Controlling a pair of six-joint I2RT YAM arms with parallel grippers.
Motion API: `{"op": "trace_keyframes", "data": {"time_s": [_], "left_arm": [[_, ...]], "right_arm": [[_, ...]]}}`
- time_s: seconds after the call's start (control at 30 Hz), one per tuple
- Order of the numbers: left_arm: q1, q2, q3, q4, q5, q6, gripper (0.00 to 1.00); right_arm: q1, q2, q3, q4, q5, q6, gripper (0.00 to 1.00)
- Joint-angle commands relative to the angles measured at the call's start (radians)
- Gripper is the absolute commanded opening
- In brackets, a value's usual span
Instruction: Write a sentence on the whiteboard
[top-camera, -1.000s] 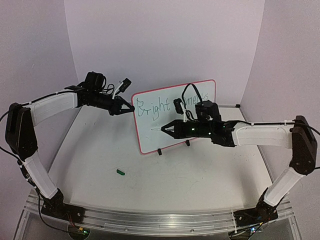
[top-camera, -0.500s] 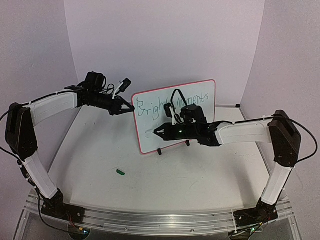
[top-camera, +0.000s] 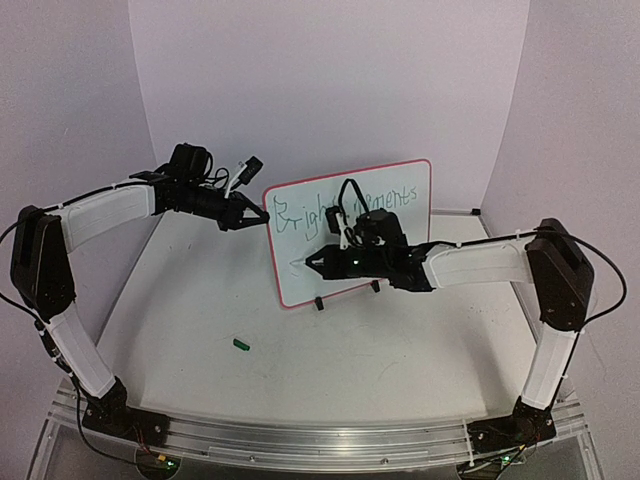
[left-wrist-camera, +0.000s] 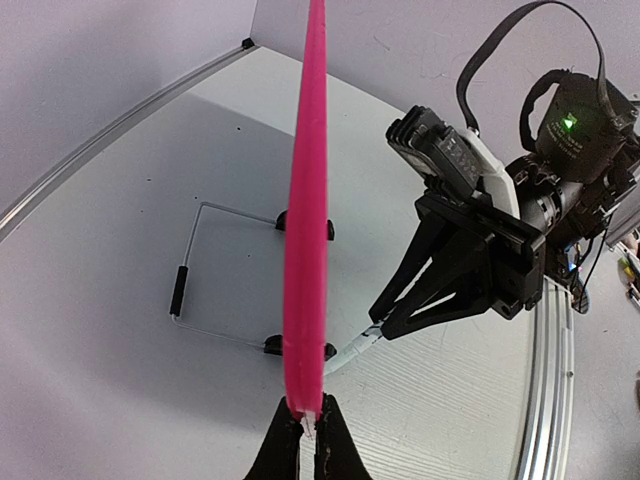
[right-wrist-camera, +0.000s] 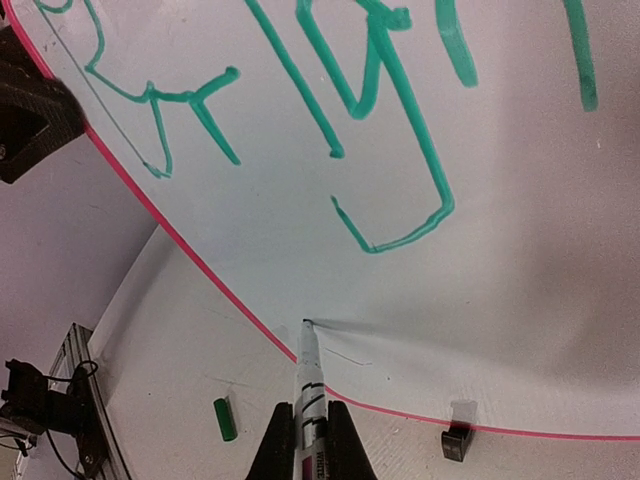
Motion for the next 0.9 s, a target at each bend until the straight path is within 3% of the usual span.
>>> {"op": "trace_keyframes", "data": {"time_s": [0.0, 0.87], "left_arm": [[-0.023, 0.003, 0.02, -0.072, -0.003, 0.023, 0.0], [-0.025, 0.003, 0.022, -0.075, -0.003, 0.024, 0.0]], "right_arm": [[0.004, 0.034, 0.063, 0.03, 0.002, -0.015, 0.0], [0.008, 0.009, 0.027, -0.002, 0.041, -0.004, 0.0]]}}
